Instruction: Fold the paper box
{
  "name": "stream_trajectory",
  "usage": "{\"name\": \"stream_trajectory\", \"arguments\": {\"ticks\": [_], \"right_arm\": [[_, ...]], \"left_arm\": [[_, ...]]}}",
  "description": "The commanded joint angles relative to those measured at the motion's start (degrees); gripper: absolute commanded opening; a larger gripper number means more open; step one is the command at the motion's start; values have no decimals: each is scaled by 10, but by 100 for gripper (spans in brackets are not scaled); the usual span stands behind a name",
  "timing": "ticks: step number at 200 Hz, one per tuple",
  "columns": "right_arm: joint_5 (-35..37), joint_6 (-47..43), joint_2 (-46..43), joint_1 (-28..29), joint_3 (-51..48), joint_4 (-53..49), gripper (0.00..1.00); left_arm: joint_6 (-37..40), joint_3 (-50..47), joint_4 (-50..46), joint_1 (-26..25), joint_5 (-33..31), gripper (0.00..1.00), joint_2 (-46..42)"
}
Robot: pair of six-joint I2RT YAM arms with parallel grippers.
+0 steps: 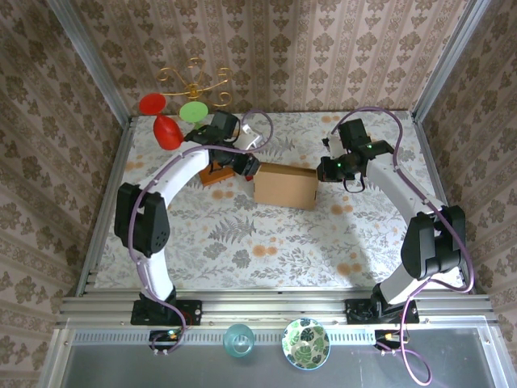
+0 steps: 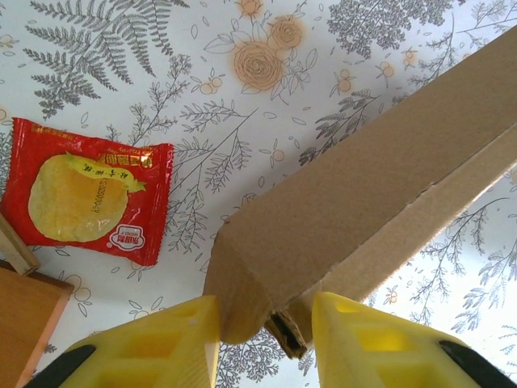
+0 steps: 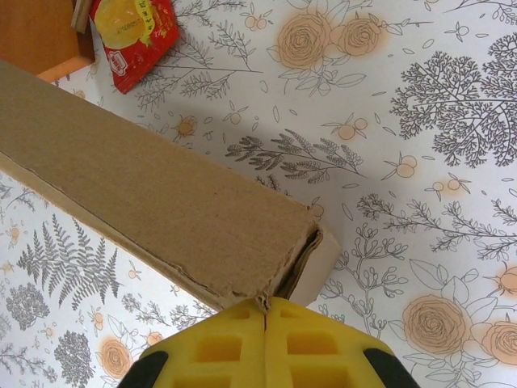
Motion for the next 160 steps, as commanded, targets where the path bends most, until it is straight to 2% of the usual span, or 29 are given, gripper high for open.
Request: {"name": "stream_trajectory", "arguments": {"ticks": [1, 63, 101, 160], "right_arm": [[-15, -1, 8, -3, 16, -18, 0], [-15, -1, 6, -3, 16, -15, 0], [-4, -3, 5, -3, 21, -21, 0], [8, 11, -2, 6, 3, 0, 0]], "left_arm": [[22, 5, -3, -4, -11, 33, 10], [12, 21, 0, -13, -16, 12, 13], [-4, 38, -28, -19, -24, 10, 11], [-62, 92, -99, -27, -5, 8, 22]]}}
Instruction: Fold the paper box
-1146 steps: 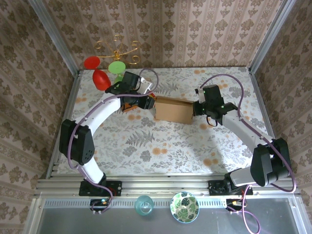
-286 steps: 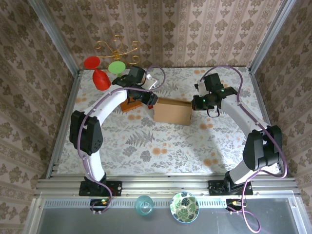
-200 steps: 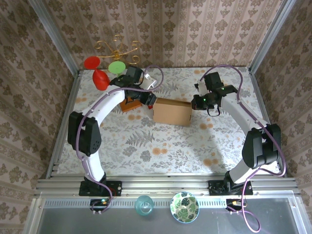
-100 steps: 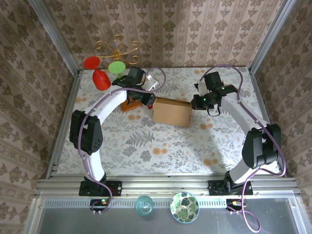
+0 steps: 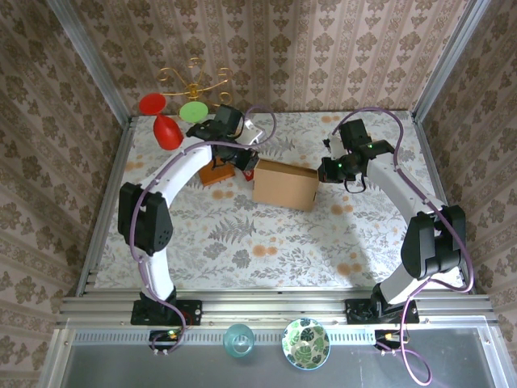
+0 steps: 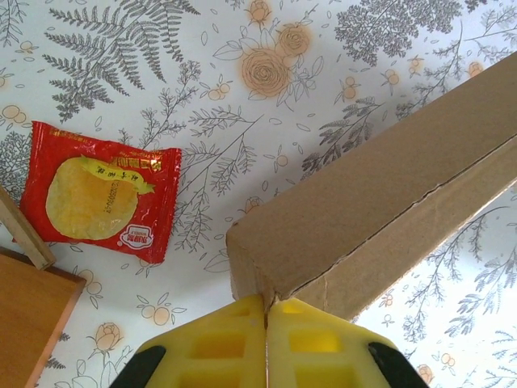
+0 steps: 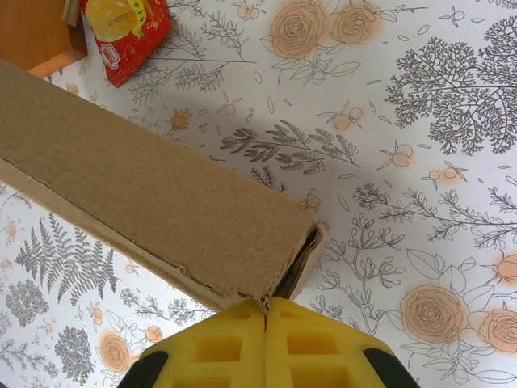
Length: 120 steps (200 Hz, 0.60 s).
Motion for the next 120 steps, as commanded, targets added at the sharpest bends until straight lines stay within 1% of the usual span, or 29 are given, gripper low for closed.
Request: {"name": "stream_trajectory", "arguments": {"ticks": [1, 48, 82, 120], "right_arm": [[8, 9, -2, 8, 2, 12, 0], [31, 30, -19, 19, -14, 36, 0], [46, 43, -29, 21, -24, 43, 0], [51, 66, -41, 20, -49, 67, 0]], "left_arm": [[-36, 27, -42, -12, 23, 8, 9], [-77, 43, -55, -17, 23, 7, 14], [-86, 68, -76, -18, 19, 7, 22], [-86, 24, -33, -27, 18, 7, 6]]}}
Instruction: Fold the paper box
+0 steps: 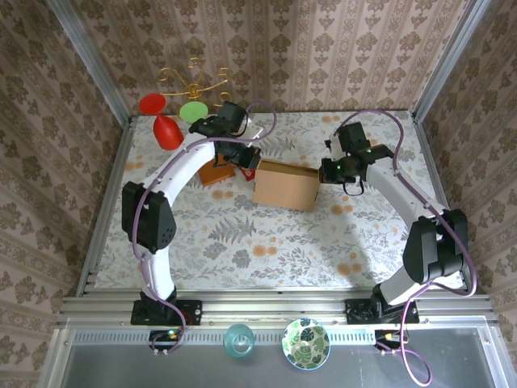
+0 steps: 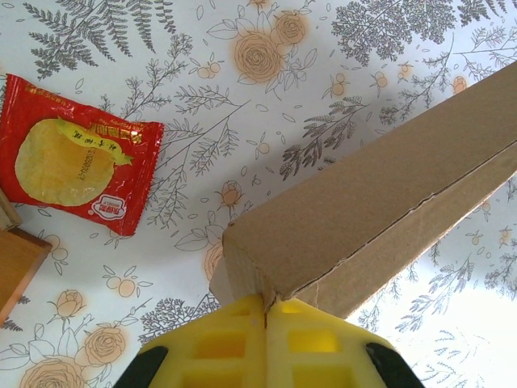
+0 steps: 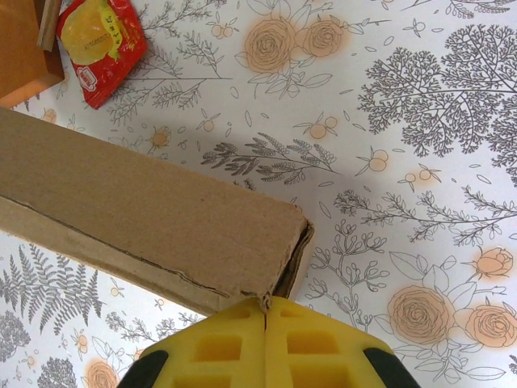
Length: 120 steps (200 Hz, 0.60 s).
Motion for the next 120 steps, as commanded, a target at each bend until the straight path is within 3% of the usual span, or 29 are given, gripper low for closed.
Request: {"name": "stream_trajectory", "arguments": {"ticks": [1, 120], "right_arm": [[4, 25, -19, 7, -17, 30, 0], [31, 76, -42, 8, -42, 49, 10]], "left_arm": [[-14, -22, 24, -16, 20, 7, -12], [-25, -73, 75, -36, 1, 6, -54]]}}
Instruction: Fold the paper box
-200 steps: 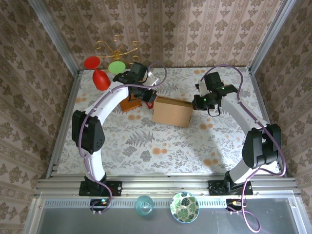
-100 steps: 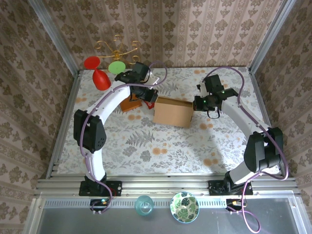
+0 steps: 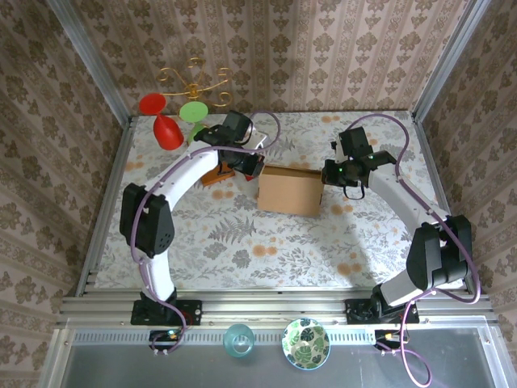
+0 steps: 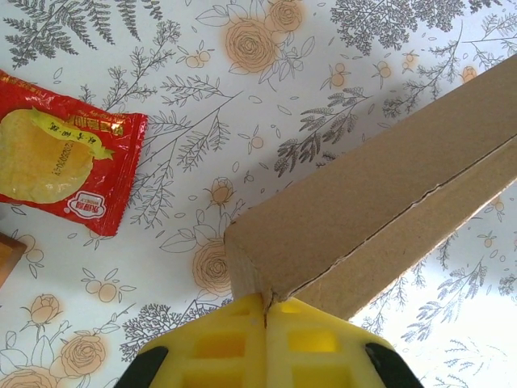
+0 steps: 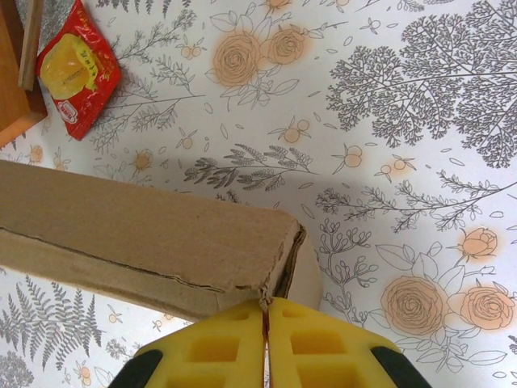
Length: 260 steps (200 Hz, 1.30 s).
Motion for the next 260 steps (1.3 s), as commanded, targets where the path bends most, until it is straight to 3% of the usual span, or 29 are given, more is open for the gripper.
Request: {"name": "stream_trajectory", "arguments": {"ticks": [1, 32, 67, 142, 219, 260], "right_arm": [[0, 12, -16, 8, -4, 14, 10], [4, 10, -20, 7, -1, 15, 11], [1, 12, -19, 6, -2, 13, 21], [6, 55, -34, 6, -32, 24, 29], [55, 66, -65, 6, -52, 10, 39], [55, 73, -60, 5, -59, 8, 37]], "left_arm": [[-9, -2, 14, -14, 21, 6, -30], [-11, 13, -3, -14, 18, 6, -28], [-10, 11, -1, -14, 16, 6, -30], [-16, -18, 16, -25, 11, 7, -44], [-27, -23, 17, -29, 10, 7, -48], [-26, -23, 19, -33, 7, 7, -44]]}}
